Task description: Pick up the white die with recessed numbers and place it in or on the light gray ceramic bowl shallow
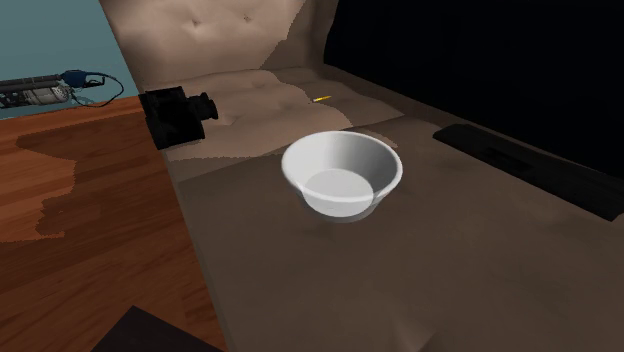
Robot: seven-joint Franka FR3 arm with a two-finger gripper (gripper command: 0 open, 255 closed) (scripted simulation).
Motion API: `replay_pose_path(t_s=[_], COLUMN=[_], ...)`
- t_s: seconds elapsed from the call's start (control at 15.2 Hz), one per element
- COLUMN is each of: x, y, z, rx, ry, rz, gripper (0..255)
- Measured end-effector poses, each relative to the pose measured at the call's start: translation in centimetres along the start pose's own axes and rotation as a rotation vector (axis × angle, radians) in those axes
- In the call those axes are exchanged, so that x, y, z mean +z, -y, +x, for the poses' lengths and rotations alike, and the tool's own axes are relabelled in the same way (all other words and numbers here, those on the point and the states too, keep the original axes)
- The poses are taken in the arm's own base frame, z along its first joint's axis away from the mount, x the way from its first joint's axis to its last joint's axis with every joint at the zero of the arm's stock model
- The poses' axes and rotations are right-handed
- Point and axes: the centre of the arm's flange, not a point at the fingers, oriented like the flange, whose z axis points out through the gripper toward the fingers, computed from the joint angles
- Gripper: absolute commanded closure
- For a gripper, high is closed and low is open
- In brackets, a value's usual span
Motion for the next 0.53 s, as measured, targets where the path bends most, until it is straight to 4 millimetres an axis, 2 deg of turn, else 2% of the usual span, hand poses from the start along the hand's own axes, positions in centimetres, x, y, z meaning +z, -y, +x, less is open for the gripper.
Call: replay_pose_path(t_s=[0.53], x=[-4.2], y=[-0.1], z=[0.0], rx=[0.0], ry=[0.0], rz=[0.0], gripper=[255])
